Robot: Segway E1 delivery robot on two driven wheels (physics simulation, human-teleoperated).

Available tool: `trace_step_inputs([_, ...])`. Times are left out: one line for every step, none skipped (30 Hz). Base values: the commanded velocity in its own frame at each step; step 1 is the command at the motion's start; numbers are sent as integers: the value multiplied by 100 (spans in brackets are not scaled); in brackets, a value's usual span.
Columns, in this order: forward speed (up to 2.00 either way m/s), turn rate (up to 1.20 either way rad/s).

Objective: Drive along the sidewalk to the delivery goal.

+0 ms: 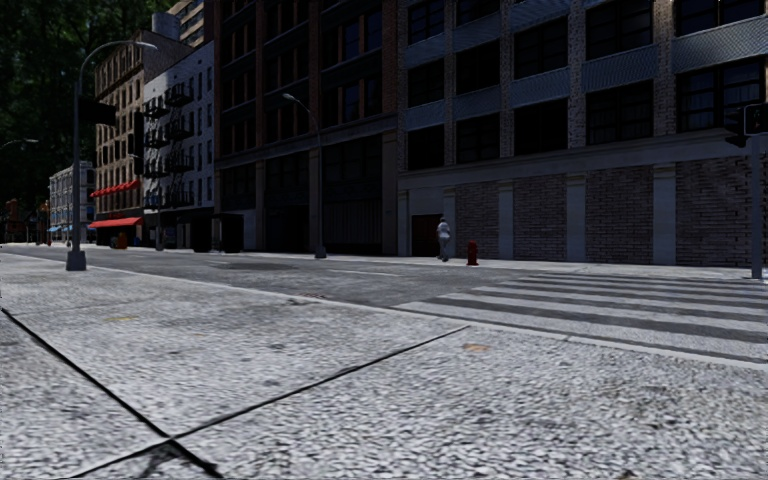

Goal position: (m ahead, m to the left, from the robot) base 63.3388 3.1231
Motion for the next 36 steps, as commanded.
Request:
trace_step_inputs([67,0])
trace_step_inputs([75,0])
trace_step_inputs([95,0])
trace_step_inputs([103,0])
trace_step_inputs([103,0])
trace_step_inputs([105,0])
trace_step_inputs([106,0])
trace_step_inputs([106,0])
trace_step_inputs([106,0])
trace_step_inputs([106,-2])
trace_step_inputs([108,-22])
trace_step_inputs([108,-50])
trace_step_inputs([108,-50])
trace_step_inputs([108,-57])
trace_step_inputs([108,-58])
trace_step_inputs([108,-59])
trace_step_inputs([108,-59])
trace_step_inputs([108,-59])
trace_step_inputs([108,-59])
trace_step_inputs([108,-59])
trace_step_inputs([108,-59])
trace_step_inputs([108,-59])
trace_step_inputs([108,-59])
trace_step_inputs([108,-60])
trace_step_inputs([108,-60])
trace_step_inputs([108,-60])
trace_step_inputs([108,-60])
trace_step_inputs([108,-60])
trace_step_inputs([108,-60])
trace_step_inputs([108,-60])
trace_step_inputs([108,-60])
trace_step_inputs([108,-60])
trace_step_inputs([108,-60])
trace_step_inputs([108,-60])
trace_step_inputs([108,-60])
trace_step_inputs([113,-52])
